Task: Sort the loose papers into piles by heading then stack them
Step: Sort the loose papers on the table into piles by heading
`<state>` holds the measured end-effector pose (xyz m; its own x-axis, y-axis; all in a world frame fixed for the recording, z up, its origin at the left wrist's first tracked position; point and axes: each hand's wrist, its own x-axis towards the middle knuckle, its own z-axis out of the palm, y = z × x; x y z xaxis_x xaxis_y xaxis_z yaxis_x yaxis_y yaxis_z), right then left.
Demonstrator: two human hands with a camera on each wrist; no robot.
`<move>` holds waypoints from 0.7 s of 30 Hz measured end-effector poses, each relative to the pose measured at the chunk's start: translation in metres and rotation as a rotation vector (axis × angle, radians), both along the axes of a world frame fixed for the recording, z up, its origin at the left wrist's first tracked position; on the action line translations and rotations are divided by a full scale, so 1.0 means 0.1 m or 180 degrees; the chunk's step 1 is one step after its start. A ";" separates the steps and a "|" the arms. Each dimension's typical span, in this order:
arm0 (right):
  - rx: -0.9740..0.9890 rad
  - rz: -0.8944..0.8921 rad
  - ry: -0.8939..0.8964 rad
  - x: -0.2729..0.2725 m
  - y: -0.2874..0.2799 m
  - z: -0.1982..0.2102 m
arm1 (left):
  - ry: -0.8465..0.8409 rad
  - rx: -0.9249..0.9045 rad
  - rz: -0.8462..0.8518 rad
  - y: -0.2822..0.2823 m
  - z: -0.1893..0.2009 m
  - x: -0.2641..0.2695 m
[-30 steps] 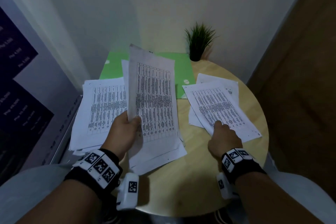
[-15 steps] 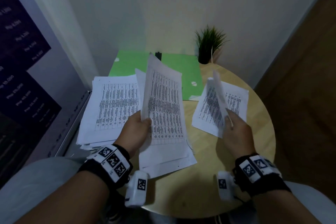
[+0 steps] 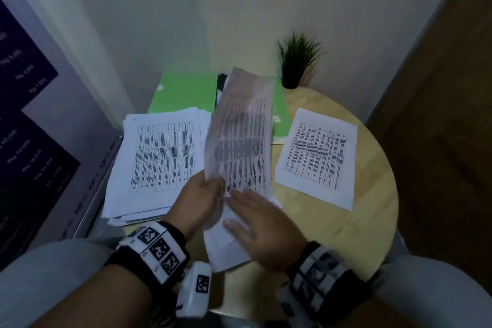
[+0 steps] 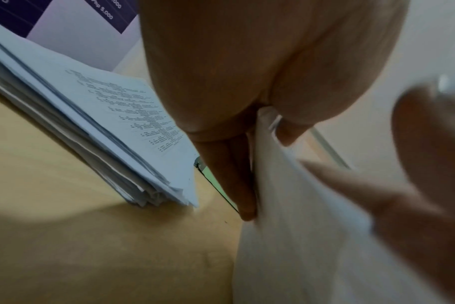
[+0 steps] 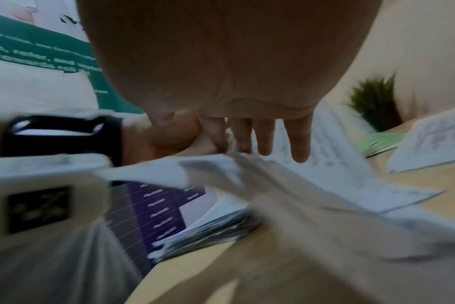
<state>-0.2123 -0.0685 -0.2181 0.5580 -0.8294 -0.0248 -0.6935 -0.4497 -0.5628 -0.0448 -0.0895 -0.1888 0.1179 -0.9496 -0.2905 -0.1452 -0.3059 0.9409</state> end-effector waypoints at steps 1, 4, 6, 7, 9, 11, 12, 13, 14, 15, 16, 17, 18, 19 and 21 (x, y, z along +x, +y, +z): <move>-0.0043 -0.0273 0.0064 -0.12 -0.13 -0.01 | -0.0182 -0.0007 0.0052 -0.02 0.00 0.03; 0.0012 -0.1485 0.0364 -0.65 -0.53 -0.14 | -0.0299 0.0015 0.0204 -0.06 0.00 0.11; 0.0248 -0.2073 0.0690 -1.05 -0.67 -0.25 | -0.0383 -0.0001 0.0225 -0.07 0.01 0.13; 0.0421 -0.2273 0.0785 -1.18 -0.71 -0.32 | -0.0425 0.0026 0.0226 -0.07 0.01 0.14; 0.0741 -0.2418 0.0911 -1.26 -0.70 -0.41 | -0.0467 0.0083 0.0240 -0.07 0.01 0.16; 0.0770 -0.2178 0.1336 -1.20 -0.64 -0.50 | -0.0498 0.0124 0.0278 -0.09 0.02 0.18; 0.0734 -0.2079 0.1556 -1.14 -0.60 -0.52 | -0.0501 0.0148 0.0311 -0.09 0.03 0.19; 0.0722 -0.2051 0.1665 -1.09 -0.56 -0.52 | -0.0466 0.0163 0.0338 -0.10 0.05 0.21; 0.0757 -0.2054 0.1706 -1.06 -0.52 -0.51 | -0.0453 0.0182 0.0371 -0.10 0.08 0.21; 0.0807 -0.2107 0.1734 -1.03 -0.48 -0.48 | -0.0434 0.0174 0.0396 -0.10 0.09 0.23; 0.0889 -0.2140 0.1781 -1.01 -0.45 -0.46 | -0.0439 0.0178 0.0419 -0.10 0.11 0.24; 0.0982 -0.2144 0.1889 -0.99 -0.41 -0.45 | -0.0415 0.0182 0.0425 -0.11 0.12 0.25; 0.1044 -0.2141 0.2004 -0.97 -0.38 -0.44 | -0.0406 0.0207 0.0439 -0.10 0.13 0.27; 0.1056 -0.2149 0.2112 -0.95 -0.36 -0.44 | -0.0393 0.0215 0.0457 -0.10 0.14 0.28; 0.0913 -0.2175 0.2243 -0.91 -0.31 -0.45 | -0.0406 0.0238 0.0464 -0.09 0.14 0.32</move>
